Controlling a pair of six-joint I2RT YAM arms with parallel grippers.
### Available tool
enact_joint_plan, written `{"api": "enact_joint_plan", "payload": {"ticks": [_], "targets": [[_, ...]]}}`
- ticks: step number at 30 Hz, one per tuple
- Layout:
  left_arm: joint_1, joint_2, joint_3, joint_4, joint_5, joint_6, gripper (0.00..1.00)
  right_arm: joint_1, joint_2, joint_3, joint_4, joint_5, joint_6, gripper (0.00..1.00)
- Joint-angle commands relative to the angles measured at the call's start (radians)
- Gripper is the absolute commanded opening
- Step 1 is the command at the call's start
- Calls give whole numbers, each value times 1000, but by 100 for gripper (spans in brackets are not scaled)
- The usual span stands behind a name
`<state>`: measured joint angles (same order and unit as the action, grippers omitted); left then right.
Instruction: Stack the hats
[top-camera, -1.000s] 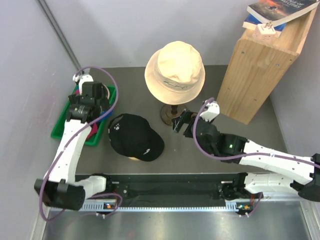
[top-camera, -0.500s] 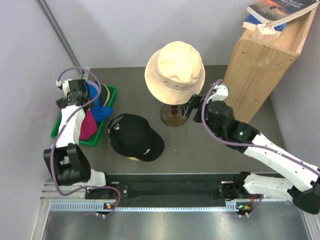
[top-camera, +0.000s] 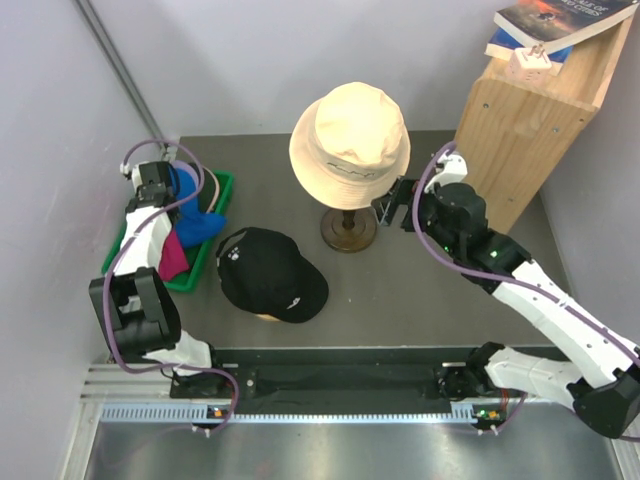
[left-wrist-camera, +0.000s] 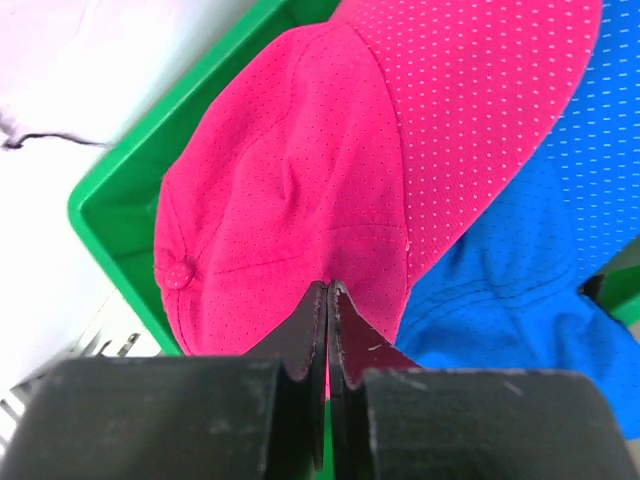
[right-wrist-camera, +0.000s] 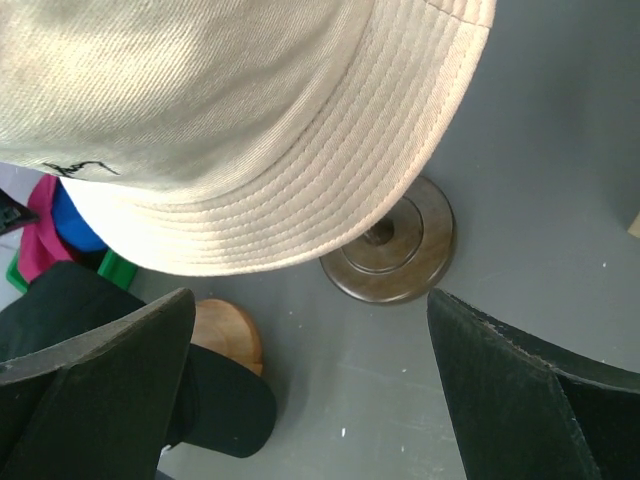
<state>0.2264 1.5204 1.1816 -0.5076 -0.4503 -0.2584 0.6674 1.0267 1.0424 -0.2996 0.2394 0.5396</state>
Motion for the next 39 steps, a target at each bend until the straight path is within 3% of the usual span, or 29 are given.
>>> {"api": "enact_joint_plan", "payload": {"ticks": [1, 9, 19, 25, 27, 34, 39], "targets": [[8, -9, 26, 38, -50, 42, 0, -35, 24, 62, 30, -75, -58, 99], [10, -201, 36, 24, -50, 96, 0, -43, 58, 148, 25, -89, -87, 98], [-1, -474, -59, 116, 257, 231, 0, -11, 95, 234, 68, -149, -1, 94], [-80, -560, -15, 138, 426, 323, 0, 121, 130, 303, 67, -108, 23, 93], [-113, -562, 15, 123, 540, 398, 0, 149, 144, 330, 70, -100, 34, 93], [-332, -594, 141, 35, 608, 550, 0, 192, 187, 406, 114, -160, 121, 93], [-420, -638, 199, 15, 691, 548, 0, 205, 203, 430, 165, -201, 180, 93]]}}
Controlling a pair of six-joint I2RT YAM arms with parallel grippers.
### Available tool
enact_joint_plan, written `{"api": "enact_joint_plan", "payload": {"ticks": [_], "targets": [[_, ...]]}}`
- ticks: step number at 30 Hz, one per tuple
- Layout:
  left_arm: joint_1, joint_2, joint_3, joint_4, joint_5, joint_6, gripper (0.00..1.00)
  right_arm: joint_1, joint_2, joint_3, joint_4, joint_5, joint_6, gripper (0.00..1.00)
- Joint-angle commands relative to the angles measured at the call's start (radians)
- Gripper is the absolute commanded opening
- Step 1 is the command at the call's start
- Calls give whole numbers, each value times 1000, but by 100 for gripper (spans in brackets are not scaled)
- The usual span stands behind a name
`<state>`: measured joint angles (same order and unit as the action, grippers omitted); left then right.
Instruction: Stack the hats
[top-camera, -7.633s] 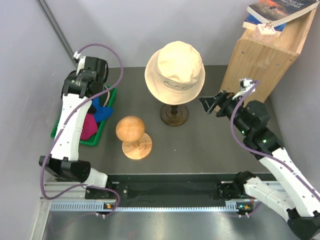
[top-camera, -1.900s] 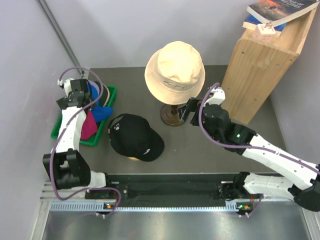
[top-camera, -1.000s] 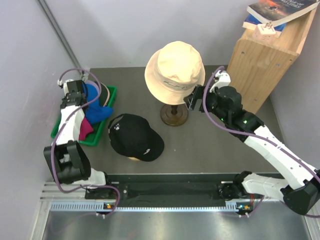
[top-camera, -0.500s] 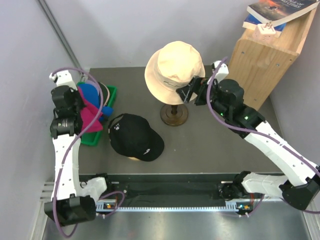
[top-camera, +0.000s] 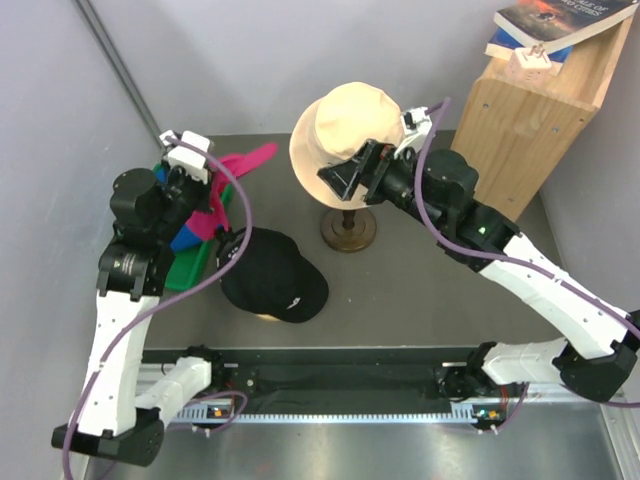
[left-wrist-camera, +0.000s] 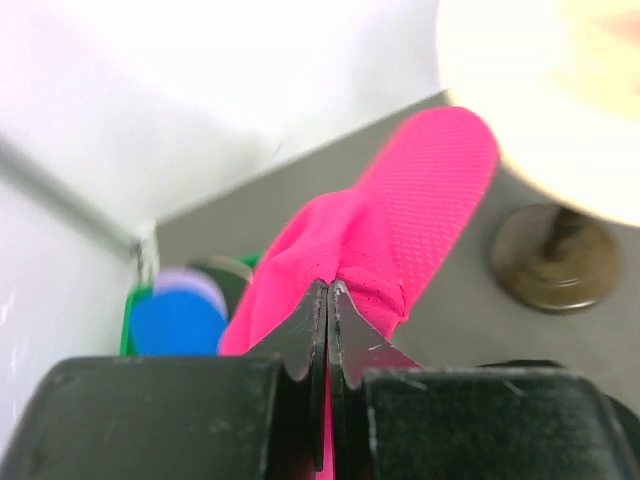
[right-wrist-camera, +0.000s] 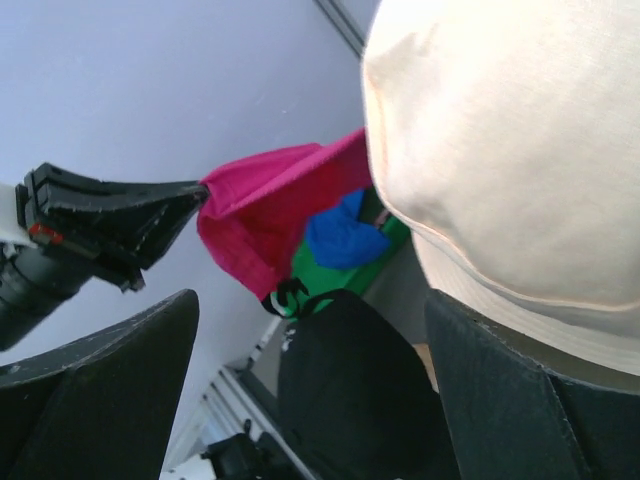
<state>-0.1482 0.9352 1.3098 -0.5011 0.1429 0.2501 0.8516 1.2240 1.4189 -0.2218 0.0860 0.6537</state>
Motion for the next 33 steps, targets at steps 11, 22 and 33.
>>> {"api": "enact_joint_plan", "payload": {"ticks": [11, 22, 33], "targets": [[-97, -182, 66, -51, 228, -20, 0, 86, 11, -92, 294, -103, 424, 93], [-102, -257, 48, -103, 307, -72, 0, 176, 49, -319, 553, -103, 761, 94], [-102, -311, 48, -171, 333, -55, 0, 178, 75, -367, 676, -92, 843, 95]]}}
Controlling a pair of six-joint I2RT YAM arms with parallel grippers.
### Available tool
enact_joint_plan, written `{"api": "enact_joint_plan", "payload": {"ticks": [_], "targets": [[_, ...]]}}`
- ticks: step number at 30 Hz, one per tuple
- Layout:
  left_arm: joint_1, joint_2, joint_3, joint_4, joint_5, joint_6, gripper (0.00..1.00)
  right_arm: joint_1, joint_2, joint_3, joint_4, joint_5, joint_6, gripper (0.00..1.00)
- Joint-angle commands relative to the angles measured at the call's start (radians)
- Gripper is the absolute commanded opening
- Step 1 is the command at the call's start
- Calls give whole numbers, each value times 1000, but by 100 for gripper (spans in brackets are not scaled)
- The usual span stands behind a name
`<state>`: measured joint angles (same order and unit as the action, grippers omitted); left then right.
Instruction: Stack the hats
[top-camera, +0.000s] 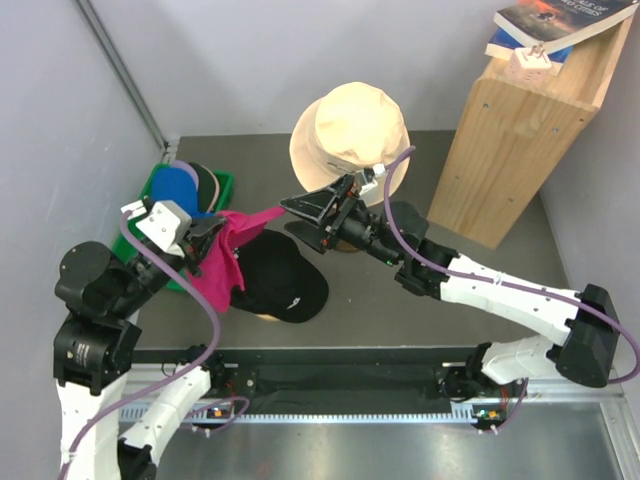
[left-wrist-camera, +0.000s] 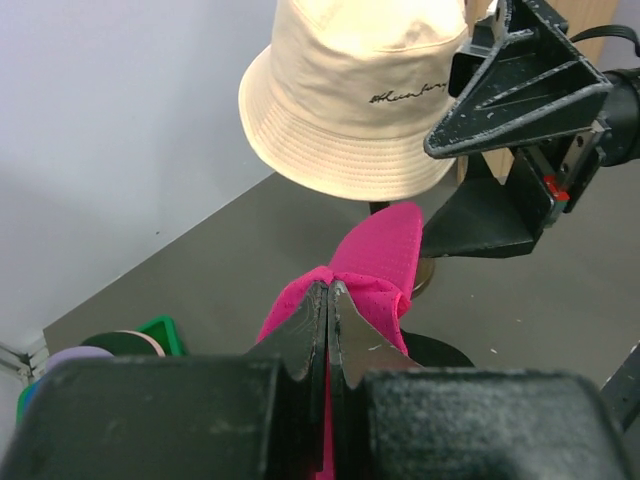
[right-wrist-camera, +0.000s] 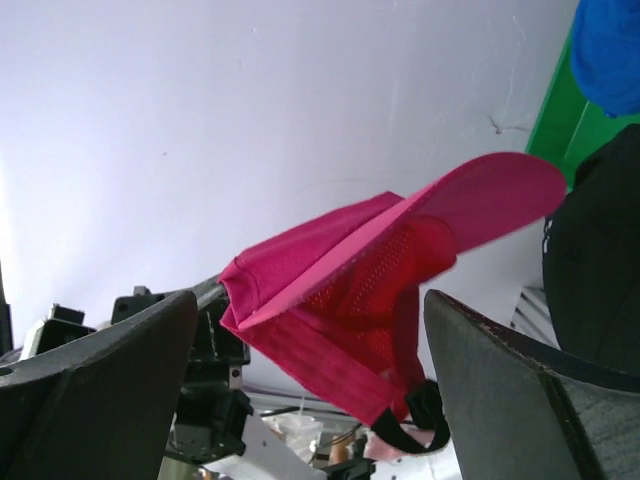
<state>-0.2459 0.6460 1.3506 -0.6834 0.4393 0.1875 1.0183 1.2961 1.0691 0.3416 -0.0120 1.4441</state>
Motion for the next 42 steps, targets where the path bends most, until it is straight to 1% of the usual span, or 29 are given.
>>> {"api": "enact_joint_plan", "payload": {"ticks": [1, 11, 14, 15, 17, 20, 21, 22, 23, 24, 25, 26, 27, 28, 29, 30, 31, 32, 33, 35, 36, 38, 39, 42], "targets": [[-4, -23, 8, 13, 39, 4, 0, 12, 8, -9, 112, 6, 53, 95], [-16, -19, 44, 7, 134, -22, 0, 20, 75, 25, 128, -45, 78, 93], [-35, -14, 58, -2, 144, -23, 0, 20, 81, 25, 129, -52, 79, 80], [-36, -11, 59, -4, 141, -22, 0, 19, 83, 25, 129, -55, 81, 70], [-42, -9, 68, -10, 138, -16, 0, 19, 86, 22, 131, -60, 79, 61], [-50, 3, 82, -19, 137, -5, 0, 20, 81, 6, 142, -59, 90, 45], [-53, 3, 93, -27, 134, -2, 0, 20, 81, -4, 155, -59, 93, 32], [-55, 6, 100, -30, 124, 1, 0, 20, 78, -9, 161, -54, 94, 26], [-61, 7, 105, -33, 116, 7, 0, 20, 75, -14, 168, -52, 99, 14], [-62, 9, 111, -45, 108, 13, 0, 20, 71, -23, 175, -51, 99, 8], [-64, 10, 114, -54, 93, 18, 0, 20, 68, -27, 183, -45, 101, 3], [-66, 11, 117, -61, 82, 24, 0, 22, 57, -32, 188, -43, 99, 0], [-66, 12, 122, -76, 72, 26, 0, 19, 55, -41, 203, -40, 99, 0], [-66, 9, 125, -83, 53, 26, 2, 20, 49, -46, 209, -36, 96, 0], [-66, 7, 130, -91, 18, 23, 13, 20, 36, -50, 215, -33, 91, 0], [-66, 7, 136, -102, -6, 21, 44, 22, 29, -61, 221, -26, 88, 0], [-66, 10, 156, -119, -28, 17, 61, 22, 20, -66, 223, -11, 82, 0], [-66, 15, 168, -129, -80, -2, 72, 23, 2, -72, 221, 0, 62, 0], [-66, 21, 183, -140, -103, -8, 88, 25, -9, -78, 212, 6, 47, 0], [-66, 46, 244, -169, -166, -25, 97, 28, -49, -83, 177, 53, 4, 0], [-66, 58, 272, -179, -242, -28, 99, 29, -61, -90, 168, 66, -8, 0], [-67, 101, 341, -188, -341, -45, 99, 35, -93, -86, 127, 96, -59, 0], [-69, 118, 360, -189, -425, -54, 99, 40, -104, -80, 110, 109, -79, 0], [-75, 219, 426, -231, -555, -149, 99, 69, -124, -55, 57, 150, -177, 0]]}}
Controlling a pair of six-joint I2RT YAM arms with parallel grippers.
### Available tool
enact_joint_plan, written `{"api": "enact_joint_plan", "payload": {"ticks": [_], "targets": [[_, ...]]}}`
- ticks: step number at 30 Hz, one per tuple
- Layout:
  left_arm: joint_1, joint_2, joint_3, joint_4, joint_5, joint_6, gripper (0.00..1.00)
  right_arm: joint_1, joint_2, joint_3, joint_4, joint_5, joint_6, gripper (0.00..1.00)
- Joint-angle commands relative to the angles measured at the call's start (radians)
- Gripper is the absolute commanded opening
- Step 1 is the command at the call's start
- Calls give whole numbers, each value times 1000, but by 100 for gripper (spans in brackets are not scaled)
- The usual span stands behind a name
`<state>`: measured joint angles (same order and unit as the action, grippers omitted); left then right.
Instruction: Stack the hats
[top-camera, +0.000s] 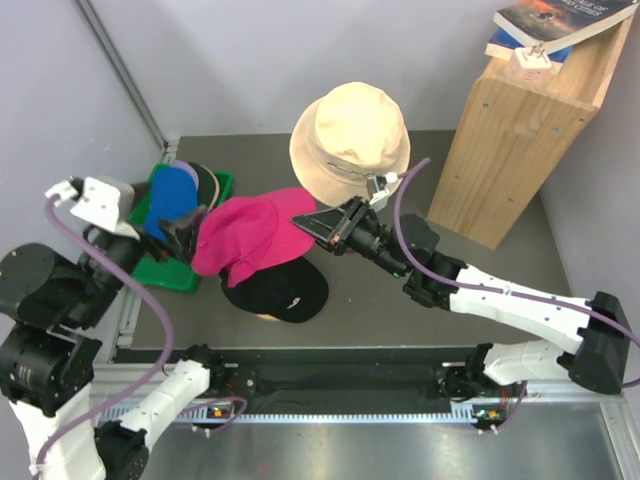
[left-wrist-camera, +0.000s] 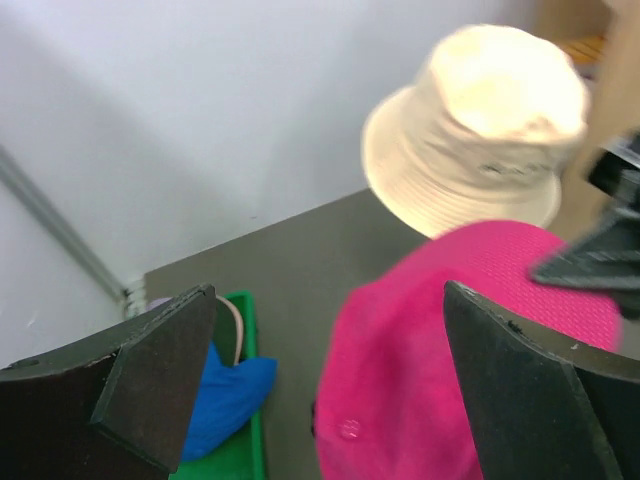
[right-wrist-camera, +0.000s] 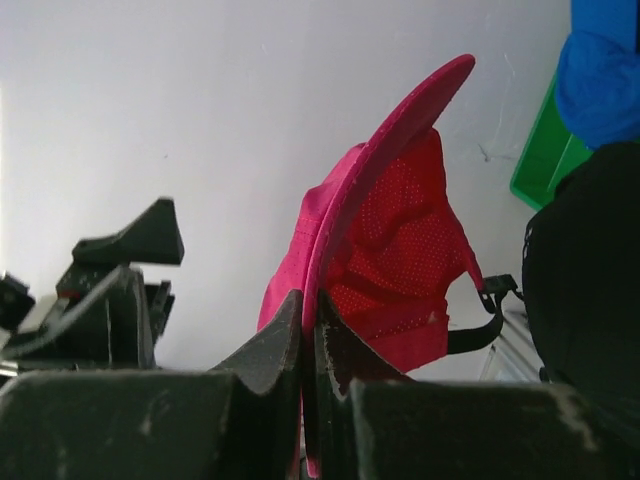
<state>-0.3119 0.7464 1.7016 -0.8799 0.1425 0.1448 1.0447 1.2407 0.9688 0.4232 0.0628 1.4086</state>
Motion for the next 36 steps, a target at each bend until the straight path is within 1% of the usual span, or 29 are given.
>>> {"api": "enact_joint_plan", "payload": {"ticks": [1, 3, 4, 7, 12, 16, 19, 22, 23, 26, 28, 32, 36], "targets": [[-9, 164, 81, -39, -271, -182, 99, 49, -64, 50, -27, 89, -179, 0], [-9, 191, 84, -25, -285, -252, 99, 69, -49, 65, -20, 86, -200, 0], [-7, 200, 82, -8, -319, -314, 99, 75, -28, 70, -11, 80, -217, 0], [-9, 194, 87, 53, -368, -370, 99, 110, 26, 111, 8, 60, -246, 0], [-7, 225, 170, 19, -435, -367, 99, 149, 118, 211, 46, 9, -304, 0], [-9, 211, 152, 19, -451, -364, 99, 149, 175, 226, 89, -50, -364, 0], [-7, 208, 144, 12, -446, -369, 99, 133, 193, 216, 98, -60, -385, 0], [-9, 208, 135, 9, -437, -372, 99, 109, 181, 147, 101, -57, -389, 0], [-9, 209, 132, 10, -432, -370, 99, 101, 171, 87, 130, -51, -384, 0], [-7, 206, 118, 10, -422, -372, 99, 75, 129, -2, 132, -14, -399, 0], [-7, 206, 101, 9, -419, -372, 99, 58, 105, -36, 134, 9, -421, 0], [-7, 206, 73, 15, -408, -375, 99, 28, 68, -139, 155, 48, -421, 0], [-7, 203, 26, 22, -402, -372, 99, 2, 37, -208, 187, 81, -404, 0]]}}
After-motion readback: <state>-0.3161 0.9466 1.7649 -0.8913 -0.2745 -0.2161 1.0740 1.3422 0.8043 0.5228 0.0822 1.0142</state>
